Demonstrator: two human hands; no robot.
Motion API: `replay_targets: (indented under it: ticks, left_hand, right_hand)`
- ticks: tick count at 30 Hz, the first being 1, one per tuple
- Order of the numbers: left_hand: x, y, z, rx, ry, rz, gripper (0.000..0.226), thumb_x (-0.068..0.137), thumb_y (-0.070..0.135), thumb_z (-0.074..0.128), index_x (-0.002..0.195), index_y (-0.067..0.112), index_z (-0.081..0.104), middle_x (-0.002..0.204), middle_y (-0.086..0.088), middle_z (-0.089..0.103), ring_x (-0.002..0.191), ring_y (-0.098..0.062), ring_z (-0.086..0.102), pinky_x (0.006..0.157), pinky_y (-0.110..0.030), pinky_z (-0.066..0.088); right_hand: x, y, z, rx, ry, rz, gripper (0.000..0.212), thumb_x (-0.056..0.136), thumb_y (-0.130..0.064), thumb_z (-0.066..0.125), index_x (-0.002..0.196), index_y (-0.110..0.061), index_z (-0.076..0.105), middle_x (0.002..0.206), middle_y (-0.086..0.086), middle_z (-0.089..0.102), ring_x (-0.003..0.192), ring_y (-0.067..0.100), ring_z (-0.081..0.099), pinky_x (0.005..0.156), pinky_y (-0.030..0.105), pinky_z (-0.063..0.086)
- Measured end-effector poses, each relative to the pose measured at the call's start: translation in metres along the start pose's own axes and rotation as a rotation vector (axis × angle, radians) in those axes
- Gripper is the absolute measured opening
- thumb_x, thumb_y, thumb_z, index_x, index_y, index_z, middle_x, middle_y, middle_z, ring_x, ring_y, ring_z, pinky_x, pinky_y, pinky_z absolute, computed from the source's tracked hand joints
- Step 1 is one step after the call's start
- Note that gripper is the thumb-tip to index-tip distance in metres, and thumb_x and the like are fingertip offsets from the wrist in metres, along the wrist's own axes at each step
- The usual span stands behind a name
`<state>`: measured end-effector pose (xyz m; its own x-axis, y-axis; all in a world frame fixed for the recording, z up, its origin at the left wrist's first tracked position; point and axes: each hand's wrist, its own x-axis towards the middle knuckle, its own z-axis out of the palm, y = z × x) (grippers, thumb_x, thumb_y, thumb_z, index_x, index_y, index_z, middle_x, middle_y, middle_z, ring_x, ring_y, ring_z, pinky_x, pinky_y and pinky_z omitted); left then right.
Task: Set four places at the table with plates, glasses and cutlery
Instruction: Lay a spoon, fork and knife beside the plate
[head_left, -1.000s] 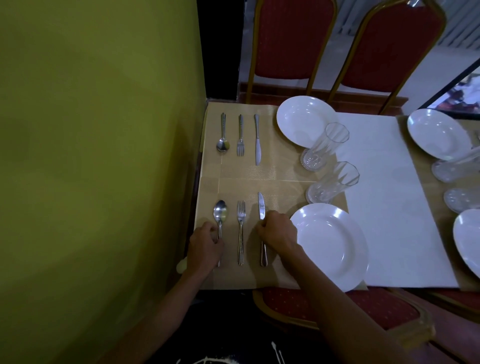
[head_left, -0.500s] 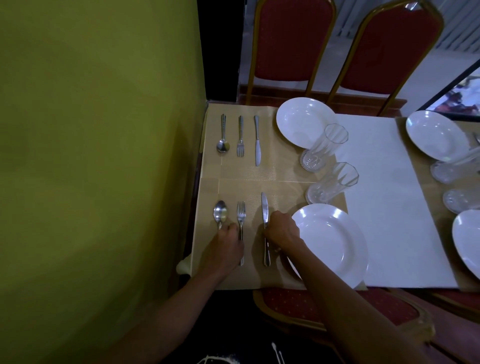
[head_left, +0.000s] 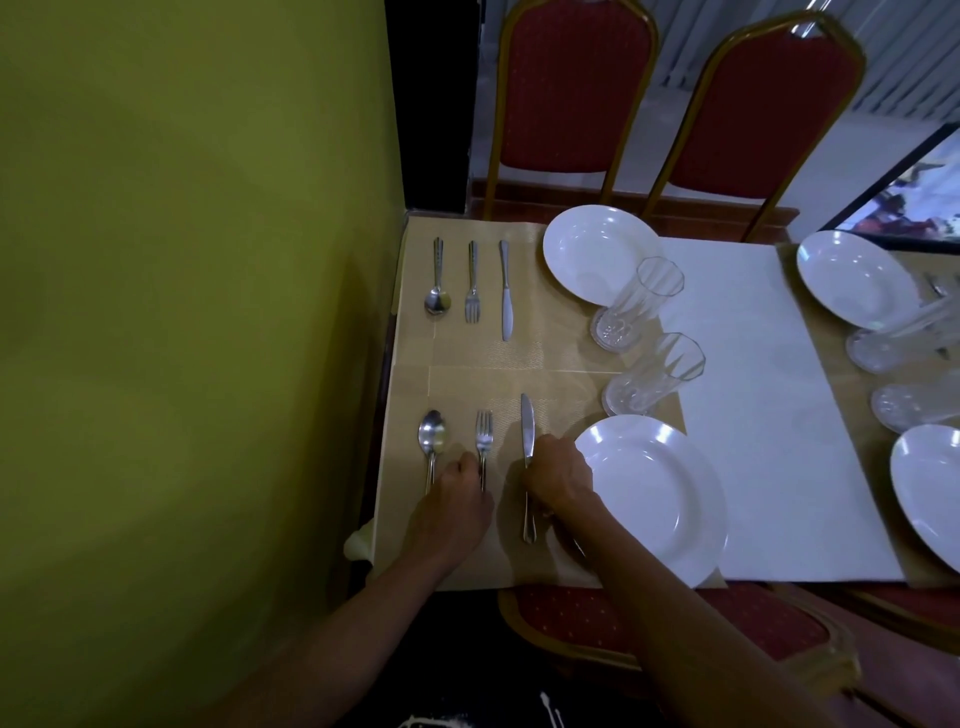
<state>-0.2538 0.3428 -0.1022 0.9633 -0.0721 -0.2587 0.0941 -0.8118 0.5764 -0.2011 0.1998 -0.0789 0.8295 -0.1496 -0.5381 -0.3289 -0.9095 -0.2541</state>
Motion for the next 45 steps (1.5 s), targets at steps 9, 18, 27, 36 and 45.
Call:
replay_targets:
  ticks: [9, 18, 27, 36, 45]
  left_hand:
    - [0.002, 0.002, 0.003, -0.028, 0.006, 0.019, 0.020, 0.092, 0.016, 0.057, 0.110, 0.012, 0.049, 0.098, -0.005, 0.056, 0.081, -0.017, 0.049, 0.064, -0.030, 0.040]
    - [0.004, -0.003, 0.003, -0.052, -0.037, 0.010, 0.025, 0.088, 0.019, 0.061, 0.107, 0.021, 0.044, 0.097, -0.002, 0.058, 0.083, -0.021, 0.058, 0.069, -0.043, 0.055]
    - [0.004, -0.003, 0.003, -0.093, -0.046, 0.005, 0.024, 0.088, 0.017, 0.063, 0.104, 0.019, 0.046, 0.098, -0.004, 0.059, 0.084, -0.022, 0.058, 0.068, -0.039, 0.052]
    - [0.003, -0.008, 0.005, -0.119, -0.041, 0.016, 0.029, 0.084, 0.016, 0.068, 0.105, 0.019, 0.048, 0.086, 0.002, 0.053, 0.075, -0.020, 0.055, 0.060, -0.030, 0.038]
    - [0.003, -0.007, 0.004, -0.101, -0.022, 0.031, 0.028, 0.083, 0.017, 0.068, 0.104, 0.018, 0.048, 0.082, 0.004, 0.051, 0.069, -0.017, 0.050, 0.059, -0.029, 0.036]
  right_hand:
    - [-0.004, 0.003, 0.000, -0.068, 0.024, -0.013, 0.029, 0.099, -0.014, 0.060, 0.126, -0.004, 0.064, 0.114, 0.010, 0.072, 0.099, 0.026, 0.073, 0.088, 0.035, 0.058]
    - [-0.005, 0.002, -0.001, -0.083, 0.019, -0.022, 0.030, 0.100, -0.016, 0.059, 0.127, -0.005, 0.063, 0.116, 0.009, 0.071, 0.099, 0.024, 0.073, 0.087, 0.034, 0.057]
    - [-0.007, 0.003, -0.005, -0.198, 0.019, -0.062, 0.030, 0.100, -0.018, 0.058, 0.128, -0.007, 0.062, 0.113, 0.008, 0.071, 0.098, 0.025, 0.073, 0.087, 0.035, 0.058]
    - [-0.006, 0.001, -0.007, -0.228, 0.027, -0.073, 0.033, 0.098, -0.017, 0.061, 0.129, -0.007, 0.061, 0.117, 0.010, 0.071, 0.100, 0.027, 0.072, 0.086, 0.036, 0.058]
    - [-0.008, 0.002, -0.005, -0.240, 0.012, -0.059, 0.030, 0.098, -0.014, 0.059, 0.127, -0.006, 0.061, 0.114, 0.011, 0.071, 0.100, 0.028, 0.072, 0.086, 0.037, 0.058]
